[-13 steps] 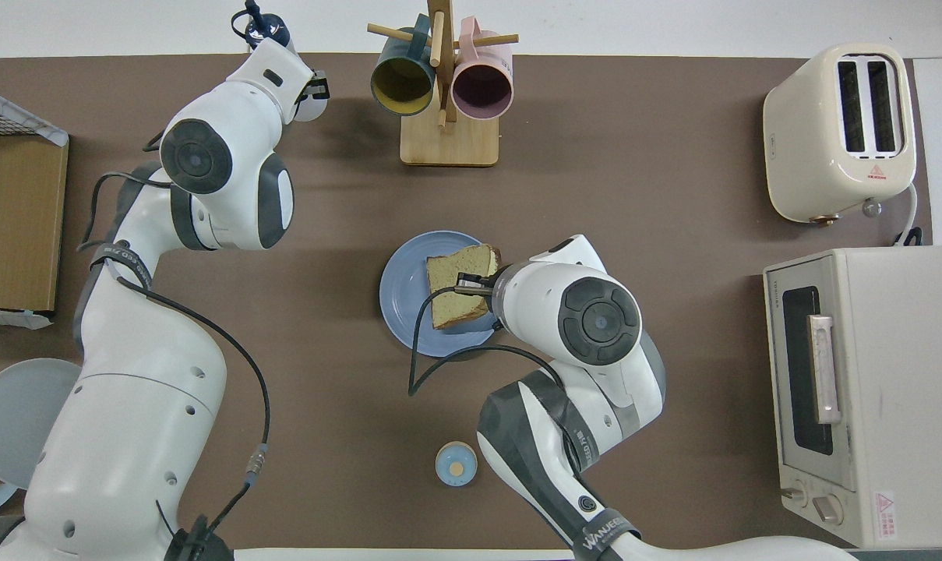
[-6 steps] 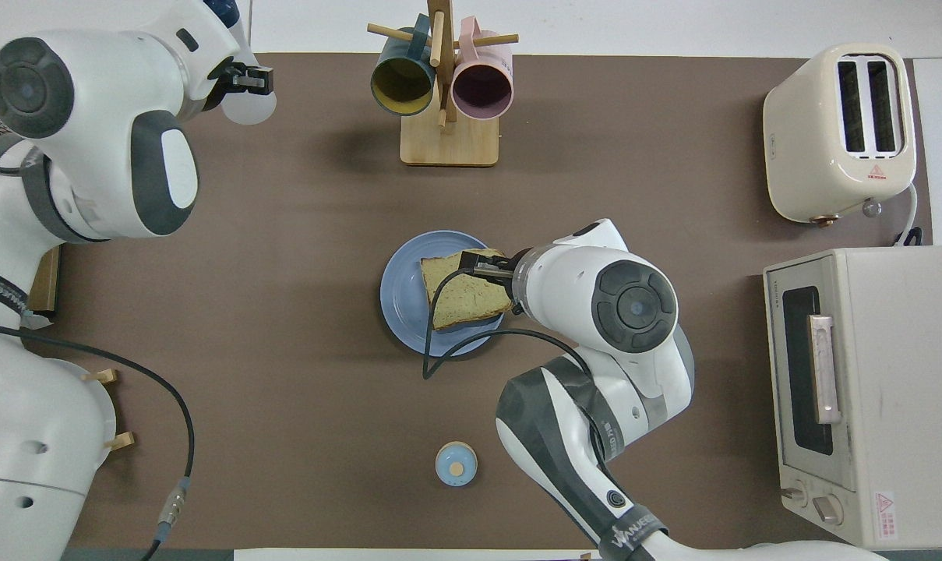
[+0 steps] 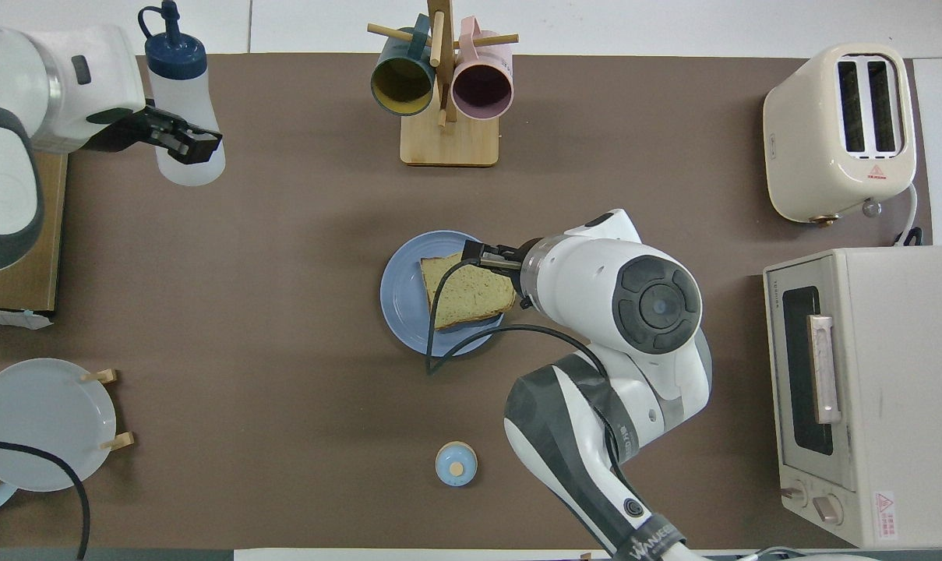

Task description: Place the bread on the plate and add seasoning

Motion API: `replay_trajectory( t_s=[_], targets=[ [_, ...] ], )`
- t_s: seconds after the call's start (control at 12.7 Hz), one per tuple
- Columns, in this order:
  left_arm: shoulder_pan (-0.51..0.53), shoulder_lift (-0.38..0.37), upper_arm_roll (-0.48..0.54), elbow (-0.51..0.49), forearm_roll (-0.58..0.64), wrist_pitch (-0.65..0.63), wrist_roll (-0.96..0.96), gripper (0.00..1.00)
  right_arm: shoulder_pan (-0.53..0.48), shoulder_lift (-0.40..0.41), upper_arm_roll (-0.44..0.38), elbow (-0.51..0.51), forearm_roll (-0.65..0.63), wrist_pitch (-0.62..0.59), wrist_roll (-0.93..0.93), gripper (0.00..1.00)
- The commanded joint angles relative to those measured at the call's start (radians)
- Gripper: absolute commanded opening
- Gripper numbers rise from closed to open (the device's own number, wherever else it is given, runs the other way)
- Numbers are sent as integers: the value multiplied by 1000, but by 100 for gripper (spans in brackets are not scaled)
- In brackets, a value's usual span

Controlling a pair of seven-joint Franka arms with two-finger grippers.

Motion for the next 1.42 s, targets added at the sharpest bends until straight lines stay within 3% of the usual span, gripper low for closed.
replay_trajectory(
  t_s=[0.0, 0.24, 0.39, 0.55, 0.71, 0.94, 1.34],
  targets=[
    [-9, -140, -6, -129, 16, -83, 196, 0, -76, -43, 1, 54, 8, -157, -53, 100],
    [-58, -198, -17, -165, 104, -148, 350, 0, -225, -43, -1, 292, 6, -575, -206, 100],
    [-165, -235, -19, -207, 222, -147, 363, 0, -305, -57, -1, 389, 0, -736, -269, 100],
    [-222, -269, -19, -256, 235, -131, 387, 0, -362, -69, -1, 449, -38, -854, -309, 100],
    [-262, -295, -22, -300, 235, -124, 389, 0, -418, -122, 1, 428, -52, -892, -380, 100],
    [-270, -390, -57, -476, 235, -29, 366, 0, -481, -222, 1, 310, -55, -962, -443, 100],
    [-270, -424, -80, -523, 235, -39, 274, 0, -543, -202, 1, 326, -109, -947, -567, 100]
  ],
)
